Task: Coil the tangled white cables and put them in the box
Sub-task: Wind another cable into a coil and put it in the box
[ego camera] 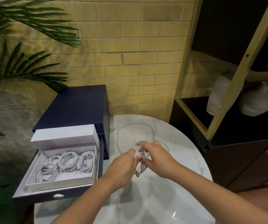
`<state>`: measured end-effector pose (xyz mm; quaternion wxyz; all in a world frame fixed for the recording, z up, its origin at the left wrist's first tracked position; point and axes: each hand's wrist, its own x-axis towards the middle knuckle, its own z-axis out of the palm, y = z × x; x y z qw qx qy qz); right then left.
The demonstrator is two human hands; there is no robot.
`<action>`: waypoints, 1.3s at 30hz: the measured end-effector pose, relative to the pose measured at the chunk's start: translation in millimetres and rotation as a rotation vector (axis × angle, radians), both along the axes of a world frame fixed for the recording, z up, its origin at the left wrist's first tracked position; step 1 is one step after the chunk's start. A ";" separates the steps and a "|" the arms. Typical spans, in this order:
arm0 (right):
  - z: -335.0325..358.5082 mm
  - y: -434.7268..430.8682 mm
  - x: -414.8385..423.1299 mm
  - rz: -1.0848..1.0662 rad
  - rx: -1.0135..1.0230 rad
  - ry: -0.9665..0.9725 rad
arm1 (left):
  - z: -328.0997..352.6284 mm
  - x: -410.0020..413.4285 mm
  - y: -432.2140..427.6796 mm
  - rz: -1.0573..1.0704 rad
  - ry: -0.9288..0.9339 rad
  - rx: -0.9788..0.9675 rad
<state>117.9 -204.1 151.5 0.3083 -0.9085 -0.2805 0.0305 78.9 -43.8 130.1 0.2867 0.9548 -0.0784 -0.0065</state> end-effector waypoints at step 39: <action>-12.1 3.9 24.4 0.103 0.103 0.209 | -19.4 -3.1 -8.7 0.382 0.135 -0.532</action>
